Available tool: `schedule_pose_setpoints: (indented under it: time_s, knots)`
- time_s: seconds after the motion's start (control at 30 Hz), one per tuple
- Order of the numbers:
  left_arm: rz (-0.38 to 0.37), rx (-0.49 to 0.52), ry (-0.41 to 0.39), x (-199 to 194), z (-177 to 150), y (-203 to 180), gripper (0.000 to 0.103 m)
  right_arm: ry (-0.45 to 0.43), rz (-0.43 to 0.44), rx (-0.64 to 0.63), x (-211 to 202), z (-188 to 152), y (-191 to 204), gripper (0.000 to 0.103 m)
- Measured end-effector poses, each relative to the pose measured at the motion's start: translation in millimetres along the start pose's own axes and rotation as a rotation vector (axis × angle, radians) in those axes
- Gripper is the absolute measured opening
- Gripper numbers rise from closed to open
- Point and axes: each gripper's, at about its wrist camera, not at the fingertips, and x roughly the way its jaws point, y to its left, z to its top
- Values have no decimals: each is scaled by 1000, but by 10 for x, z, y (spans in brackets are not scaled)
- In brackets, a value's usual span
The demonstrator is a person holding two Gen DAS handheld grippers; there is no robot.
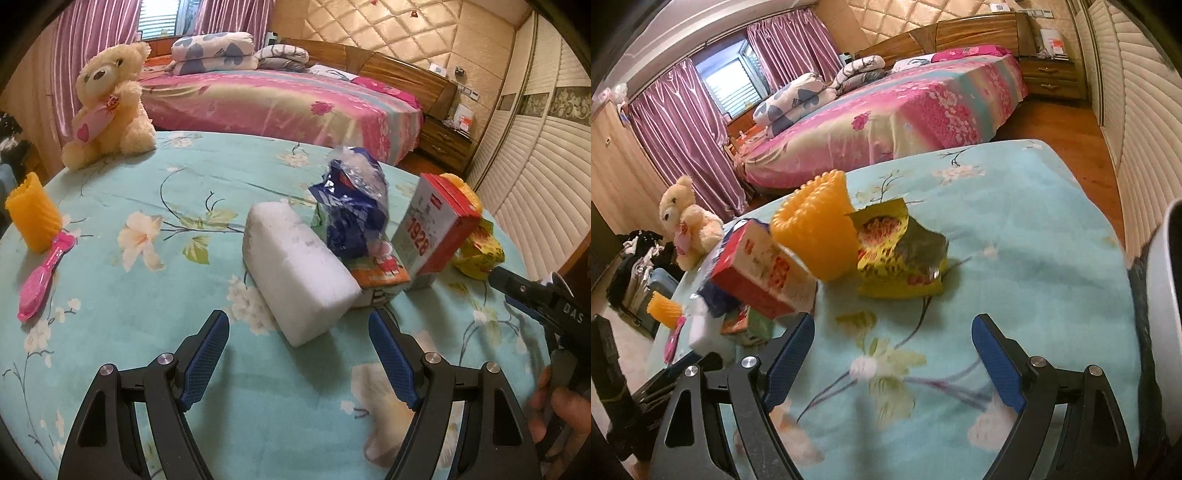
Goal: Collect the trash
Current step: 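Grasp the white sponge block with the left tool while the right tool grasps the yellow snack bag, then carry the sponge block and yellow snack bag over the white bin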
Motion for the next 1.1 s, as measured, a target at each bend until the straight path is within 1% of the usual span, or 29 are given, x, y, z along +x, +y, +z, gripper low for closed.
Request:
schedule_pose_setpoints:
  time_s: [0.17, 0.23, 0.27, 0.3, 0.33, 0.37, 0.4, 0.43, 0.47, 0.5, 0.67, 0.73, 0.9, 1.1]
  knots:
    - [38, -35, 21, 159, 77, 44, 77, 3, -20, 30, 142, 117, -62, 88]
    - [33, -51, 31, 198, 85, 69, 76, 4, -26, 41, 189, 142, -83, 86]
    - [24, -53, 31, 199, 87, 69, 73, -1, -35, 42, 201, 155, -87, 83]
    - [11, -52, 29, 199, 86, 69, 65, -3, -46, 40, 208, 166, -86, 77]
    - [0, -47, 28, 198, 83, 63, 61, -3, -51, 40, 214, 173, -81, 74]
    - [-19, -36, 28, 196, 81, 52, 51, -4, -59, 40, 217, 178, -87, 67]
    - [-31, -27, 26, 190, 76, 44, 39, -8, -64, 42, 215, 175, -93, 57]
    - [-40, -14, 23, 179, 67, 32, 36, -9, -64, 44, 212, 168, -98, 53]
    - [-25, 1, 15, 157, 53, 19, 35, -7, -69, 45, 204, 157, -103, 47]
    - [-24, 8, 9, 139, 40, 15, 33, -8, -72, 44, 193, 149, -101, 44]
    - [-48, -1, 1, 11, -79, 68, 32, -26, -54, 43, 53, 63, -117, 41]
    - [-61, 11, 2, -53, -151, 60, 31, -32, -46, 45, -20, 28, -131, 41]
    - [-94, 49, 3, -197, -283, -67, 31, -41, -26, 66, -238, -98, -203, 41]
    - [-154, 110, -5, -333, -346, -298, 31, -55, -28, 69, -478, -207, -238, 41]
